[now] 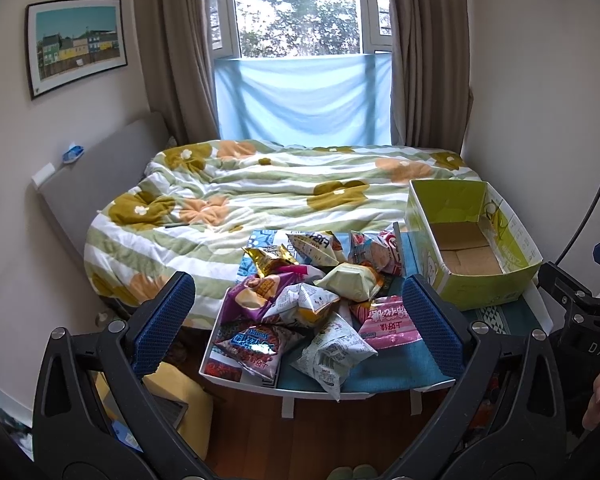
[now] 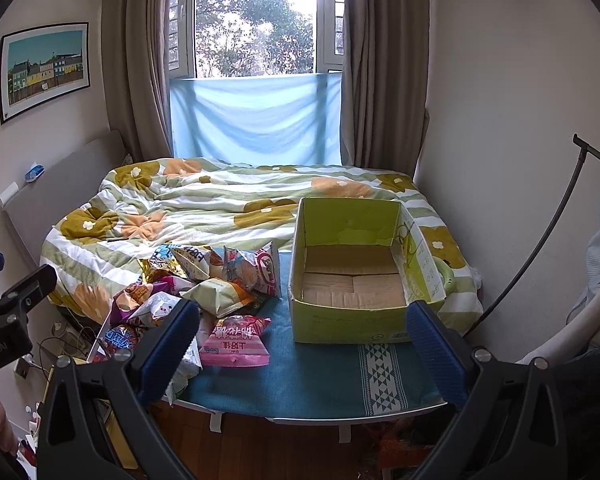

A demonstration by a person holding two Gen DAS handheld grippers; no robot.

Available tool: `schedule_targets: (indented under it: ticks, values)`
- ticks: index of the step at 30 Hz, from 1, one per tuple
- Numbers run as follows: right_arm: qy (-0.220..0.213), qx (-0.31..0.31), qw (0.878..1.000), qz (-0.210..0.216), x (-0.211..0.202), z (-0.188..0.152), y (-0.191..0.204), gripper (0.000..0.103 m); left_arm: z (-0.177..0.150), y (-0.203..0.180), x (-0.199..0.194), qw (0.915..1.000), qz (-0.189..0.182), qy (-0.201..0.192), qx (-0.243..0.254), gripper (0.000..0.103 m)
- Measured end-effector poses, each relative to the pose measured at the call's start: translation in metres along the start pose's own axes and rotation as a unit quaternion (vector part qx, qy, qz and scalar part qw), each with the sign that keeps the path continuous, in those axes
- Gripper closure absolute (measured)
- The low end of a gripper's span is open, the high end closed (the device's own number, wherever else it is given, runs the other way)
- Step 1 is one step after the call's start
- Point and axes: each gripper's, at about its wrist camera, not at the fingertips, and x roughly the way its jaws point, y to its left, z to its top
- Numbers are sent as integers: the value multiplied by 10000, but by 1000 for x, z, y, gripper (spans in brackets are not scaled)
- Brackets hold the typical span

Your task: Organize snacks

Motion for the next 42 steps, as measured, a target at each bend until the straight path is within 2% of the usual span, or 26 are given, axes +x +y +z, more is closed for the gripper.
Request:
schedule_targets:
  ticks: [42]
  values:
    - [21, 41, 10000, 64, -3, 4, 7, 0, -1, -2, 2, 10000, -2, 56, -35, 1]
